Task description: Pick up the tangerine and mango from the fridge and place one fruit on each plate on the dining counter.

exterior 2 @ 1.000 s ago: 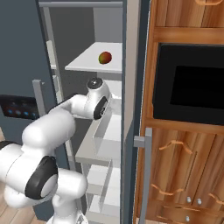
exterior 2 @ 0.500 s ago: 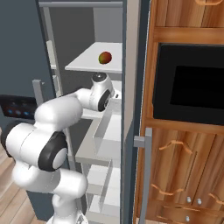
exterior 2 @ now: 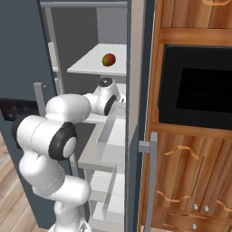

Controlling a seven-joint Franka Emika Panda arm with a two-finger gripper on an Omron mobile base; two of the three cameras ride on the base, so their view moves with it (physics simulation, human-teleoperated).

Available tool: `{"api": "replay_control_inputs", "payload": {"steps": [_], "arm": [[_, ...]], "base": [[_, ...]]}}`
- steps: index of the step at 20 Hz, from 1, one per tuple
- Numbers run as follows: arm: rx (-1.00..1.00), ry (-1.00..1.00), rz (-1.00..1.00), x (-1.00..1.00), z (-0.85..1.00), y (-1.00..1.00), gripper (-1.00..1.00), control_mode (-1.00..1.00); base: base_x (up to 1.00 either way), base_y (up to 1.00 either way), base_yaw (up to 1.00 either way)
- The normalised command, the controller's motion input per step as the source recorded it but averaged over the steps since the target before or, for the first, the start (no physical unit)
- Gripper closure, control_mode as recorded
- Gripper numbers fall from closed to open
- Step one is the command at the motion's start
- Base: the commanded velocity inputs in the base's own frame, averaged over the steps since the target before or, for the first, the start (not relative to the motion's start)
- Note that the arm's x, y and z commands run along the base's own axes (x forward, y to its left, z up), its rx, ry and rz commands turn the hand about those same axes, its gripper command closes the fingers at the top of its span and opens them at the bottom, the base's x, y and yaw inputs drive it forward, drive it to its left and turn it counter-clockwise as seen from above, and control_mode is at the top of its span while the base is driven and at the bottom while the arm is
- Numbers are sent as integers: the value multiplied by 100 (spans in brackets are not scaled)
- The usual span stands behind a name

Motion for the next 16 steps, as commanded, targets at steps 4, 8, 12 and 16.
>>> {"api": "replay_control_inputs", "payload": {"steps": [4, 8, 12, 16], "arm": [[0, 1, 0, 34, -2, 0, -100, -100], [0, 1, 0, 39, -23, -5, -100, -100], [0, 5, 0, 29, -20, -17, -100, -100], [0, 8, 0, 24, -14, -26, -100, -100]], "base": [[0, 0, 0], [0, 0, 0], [0, 0, 0], [0, 0, 0]]}}
